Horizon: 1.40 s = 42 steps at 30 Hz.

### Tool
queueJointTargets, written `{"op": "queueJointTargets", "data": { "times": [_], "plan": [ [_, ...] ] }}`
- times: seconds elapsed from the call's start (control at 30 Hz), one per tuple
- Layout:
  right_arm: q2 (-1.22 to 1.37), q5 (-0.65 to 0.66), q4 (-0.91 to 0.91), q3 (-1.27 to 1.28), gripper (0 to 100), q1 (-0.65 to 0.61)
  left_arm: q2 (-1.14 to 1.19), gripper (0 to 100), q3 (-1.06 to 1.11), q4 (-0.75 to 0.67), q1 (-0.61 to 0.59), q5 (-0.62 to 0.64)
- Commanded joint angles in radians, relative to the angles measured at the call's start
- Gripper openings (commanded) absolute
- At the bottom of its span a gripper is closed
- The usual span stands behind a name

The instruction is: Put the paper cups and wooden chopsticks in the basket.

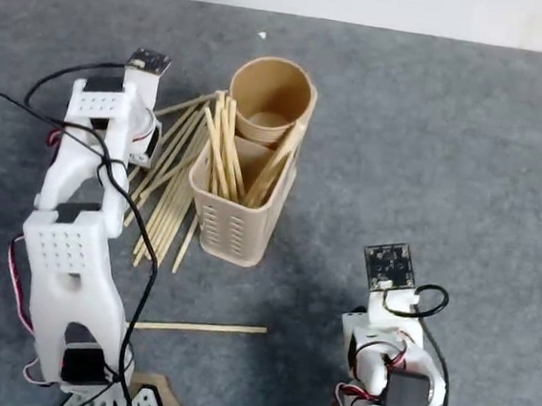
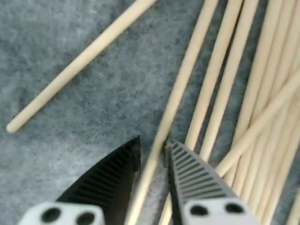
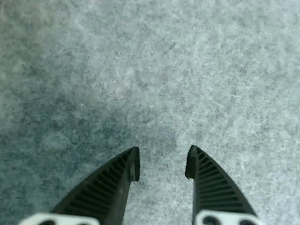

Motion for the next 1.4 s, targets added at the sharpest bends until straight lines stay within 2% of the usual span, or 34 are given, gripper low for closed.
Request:
{"op": "queueJointTargets", "data": {
  "times": [0.0, 0.17, 0.27, 0.43, 0.53, 0.63, 0.9, 1.13, 1.37],
  "plan": [
    [-0.012, 0.009, 0.005, 0.117, 17.0, 0.012, -0.001, 0, -0.044, 0.011, 0.01, -0.066],
    [-0.012, 0.009, 0.005, 0.117, 17.0, 0.012, -0.01, 10, -0.07, 0.104, 0.035, -0.066],
    [-0.012, 0.009, 0.005, 0.117, 17.0, 0.012, -0.008, 17, -0.148, 0.198, 0.042, -0.012],
    [-0.012, 0.009, 0.005, 0.117, 17.0, 0.012, -0.002, 17, -0.305, 0.347, 0.044, 0.002],
    [-0.012, 0.009, 0.005, 0.117, 17.0, 0.012, 0.001, 17, -0.338, 0.377, 0.044, 0.002],
    [-0.012, 0.009, 0.005, 0.117, 17.0, 0.012, 0.001, 17, -0.291, 0.371, 0.044, -0.003],
    [-0.012, 0.009, 0.005, 0.117, 17.0, 0.012, 0.002, 17, -0.108, 0.219, 0.084, -0.005],
    [-0.012, 0.009, 0.005, 0.117, 17.0, 0.012, 0.002, 17, -0.035, 0.146, 0.114, -0.005],
    [-0.012, 0.009, 0.005, 0.117, 17.0, 0.012, 0.002, 0, -0.03, 0.121, 0.074, -0.006]
  ]
}}
